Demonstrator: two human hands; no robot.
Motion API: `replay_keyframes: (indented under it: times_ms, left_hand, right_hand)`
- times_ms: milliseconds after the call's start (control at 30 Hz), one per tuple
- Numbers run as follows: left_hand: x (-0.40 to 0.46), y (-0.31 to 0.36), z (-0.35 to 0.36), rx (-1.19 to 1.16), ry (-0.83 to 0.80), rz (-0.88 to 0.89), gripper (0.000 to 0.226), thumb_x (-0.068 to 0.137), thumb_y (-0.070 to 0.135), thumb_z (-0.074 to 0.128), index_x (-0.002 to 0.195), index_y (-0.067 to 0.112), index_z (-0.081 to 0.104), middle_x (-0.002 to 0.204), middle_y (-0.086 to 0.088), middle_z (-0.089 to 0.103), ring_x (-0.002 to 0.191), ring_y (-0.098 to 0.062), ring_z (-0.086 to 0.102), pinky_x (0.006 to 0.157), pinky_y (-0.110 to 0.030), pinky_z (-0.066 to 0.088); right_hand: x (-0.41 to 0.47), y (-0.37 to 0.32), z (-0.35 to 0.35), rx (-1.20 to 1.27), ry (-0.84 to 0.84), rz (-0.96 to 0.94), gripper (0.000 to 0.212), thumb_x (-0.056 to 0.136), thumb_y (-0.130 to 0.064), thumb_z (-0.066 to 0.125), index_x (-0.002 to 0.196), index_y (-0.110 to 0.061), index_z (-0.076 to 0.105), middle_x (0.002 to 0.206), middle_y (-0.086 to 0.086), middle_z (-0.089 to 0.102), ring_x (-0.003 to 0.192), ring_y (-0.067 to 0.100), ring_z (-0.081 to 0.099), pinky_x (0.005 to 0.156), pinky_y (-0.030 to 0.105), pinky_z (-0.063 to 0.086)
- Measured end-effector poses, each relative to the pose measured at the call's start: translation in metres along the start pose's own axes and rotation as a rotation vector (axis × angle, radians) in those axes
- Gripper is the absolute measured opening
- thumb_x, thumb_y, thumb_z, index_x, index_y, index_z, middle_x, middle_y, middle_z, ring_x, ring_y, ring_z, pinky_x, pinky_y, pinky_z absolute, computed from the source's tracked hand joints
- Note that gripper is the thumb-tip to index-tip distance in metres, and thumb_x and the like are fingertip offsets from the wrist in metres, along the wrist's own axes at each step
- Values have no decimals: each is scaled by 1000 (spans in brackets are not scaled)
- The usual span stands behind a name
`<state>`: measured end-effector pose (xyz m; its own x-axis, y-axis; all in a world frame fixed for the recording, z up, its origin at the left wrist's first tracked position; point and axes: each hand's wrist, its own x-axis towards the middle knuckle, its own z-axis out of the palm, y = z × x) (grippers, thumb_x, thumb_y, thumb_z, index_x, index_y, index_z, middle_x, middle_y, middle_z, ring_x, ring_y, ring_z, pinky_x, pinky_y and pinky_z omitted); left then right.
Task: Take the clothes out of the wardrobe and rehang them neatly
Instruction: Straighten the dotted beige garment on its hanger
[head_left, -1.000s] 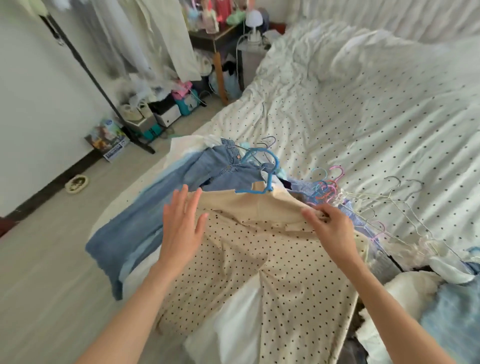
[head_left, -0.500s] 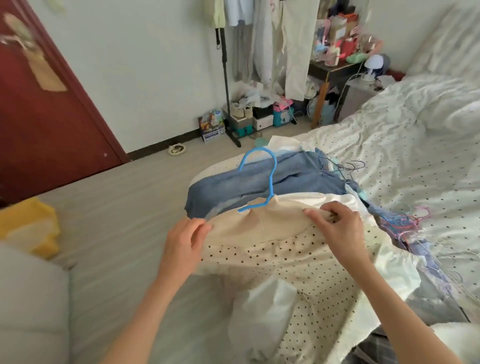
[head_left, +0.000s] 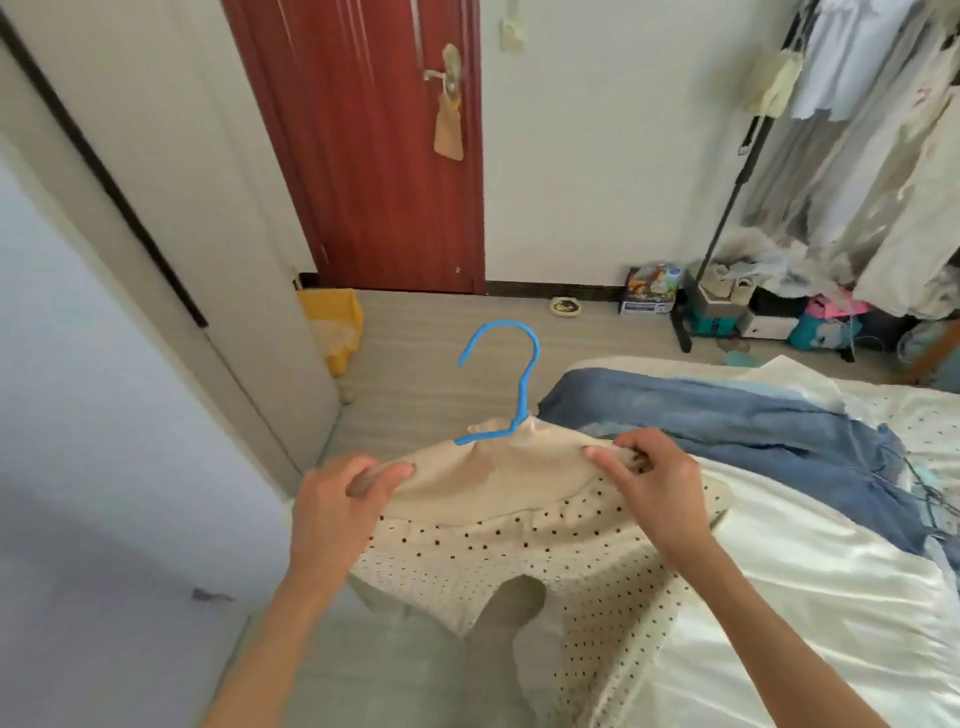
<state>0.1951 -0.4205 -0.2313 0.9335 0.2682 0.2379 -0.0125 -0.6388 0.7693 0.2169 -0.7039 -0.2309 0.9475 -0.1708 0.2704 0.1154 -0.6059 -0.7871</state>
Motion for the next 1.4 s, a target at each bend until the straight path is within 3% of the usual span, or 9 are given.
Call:
replay_keyframes:
  times_ms: [200,300,400,533,700,900,1033,1200,1400]
  left_hand:
    - [-43,-32,-98,-30,234,-207,28,80,22,70,58,12,56,49,13,48,52,-5,44,49,-12,31]
    - [-63,-44,-146,-25,364,-293,27,81,25,70,62,9,58,47,10,46,51,-7,44,49,-13,31]
    - [-86,-59,-186,7,510,-383,22,81,31,69,72,11,64,53,4,52,65,-16,49,58,-20,35]
    - [-111,-80,-224,46,655,-473,17,82,32,68,70,21,63,70,11,56,96,-20,49,85,-30,34]
    - [-146,-116,-289,133,857,-555,16,82,36,67,82,20,65,83,11,52,103,-22,50,93,-34,38]
    - [-154,-168,-360,194,817,-572,22,89,31,60,102,14,62,106,-1,58,105,-23,53,84,-27,36]
    - [-164,-197,-397,341,744,-567,35,94,22,51,128,12,52,131,-3,53,123,-21,46,95,-23,30]
    - [-190,-216,-462,552,764,-469,43,95,16,49,137,10,43,144,-8,39,139,-23,24,112,-35,20]
    - [-221,-211,-560,793,948,-459,49,95,13,48,142,13,35,152,-13,22,143,-26,10,116,-47,12]
  right_hand:
    - [-9,-49,51,92,-319,-213,36,77,-46,61,89,-14,69,83,-7,66,75,8,60,68,11,42]
    - [-14,-81,85,102,-456,-318,25,85,-38,62,87,-13,69,82,-7,67,78,8,60,69,14,42]
    - [-23,-119,120,94,-567,-446,29,86,-38,61,79,-10,65,71,-2,61,67,11,55,61,20,40]
    - [-40,-158,149,115,-710,-583,24,87,-31,62,74,-11,58,63,-10,46,57,2,42,56,15,34]
    - [-70,-222,188,98,-899,-769,29,91,-29,56,66,-18,47,56,-8,38,51,8,35,51,20,30]
    - [-121,-296,237,220,-990,-732,32,90,-27,58,72,0,54,58,0,42,51,10,34,52,18,33]
    - [-156,-332,278,214,-1013,-696,37,90,-28,57,62,-6,49,52,-3,38,46,8,30,47,17,31]
    - [-198,-378,330,190,-1062,-658,41,93,-28,54,56,-17,38,51,-6,37,48,8,32,46,19,27]
    - [-275,-448,395,278,-1257,-577,32,97,-22,47,67,-11,49,60,-1,43,53,11,36,43,13,32]
